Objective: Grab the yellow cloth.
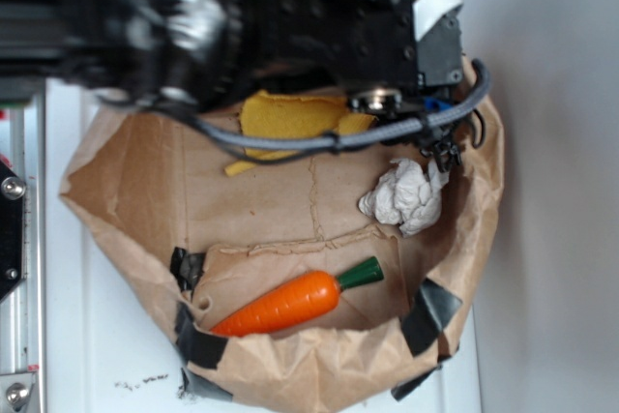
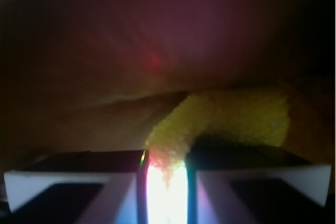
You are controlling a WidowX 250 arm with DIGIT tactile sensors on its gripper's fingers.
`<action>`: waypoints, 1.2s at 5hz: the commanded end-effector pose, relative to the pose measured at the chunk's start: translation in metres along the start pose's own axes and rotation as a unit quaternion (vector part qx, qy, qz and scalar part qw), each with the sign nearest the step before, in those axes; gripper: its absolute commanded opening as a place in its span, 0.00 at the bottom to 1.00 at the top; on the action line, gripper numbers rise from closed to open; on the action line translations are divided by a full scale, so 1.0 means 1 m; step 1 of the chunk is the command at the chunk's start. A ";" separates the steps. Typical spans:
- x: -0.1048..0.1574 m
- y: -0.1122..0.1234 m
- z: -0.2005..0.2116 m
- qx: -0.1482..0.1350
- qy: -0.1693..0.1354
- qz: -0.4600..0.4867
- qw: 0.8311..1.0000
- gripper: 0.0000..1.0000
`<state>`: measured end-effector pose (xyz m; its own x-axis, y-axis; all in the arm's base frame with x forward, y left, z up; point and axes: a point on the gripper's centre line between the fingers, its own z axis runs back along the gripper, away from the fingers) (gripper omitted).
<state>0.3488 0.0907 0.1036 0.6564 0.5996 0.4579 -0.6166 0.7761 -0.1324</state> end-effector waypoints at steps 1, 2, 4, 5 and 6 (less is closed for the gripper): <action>0.015 -0.001 0.045 -0.041 -0.015 -0.043 0.998 0.00; 0.006 -0.003 0.062 -0.060 -0.009 -0.083 0.995 0.00; 0.003 0.006 0.071 -0.106 0.018 -0.146 0.983 0.00; -0.006 -0.004 0.081 -0.110 0.060 -0.213 0.969 0.00; -0.020 -0.010 0.094 -0.104 0.120 -0.276 0.948 0.00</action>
<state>0.2950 0.0384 0.1470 0.9697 0.1229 0.2110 -0.0977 0.9872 -0.1261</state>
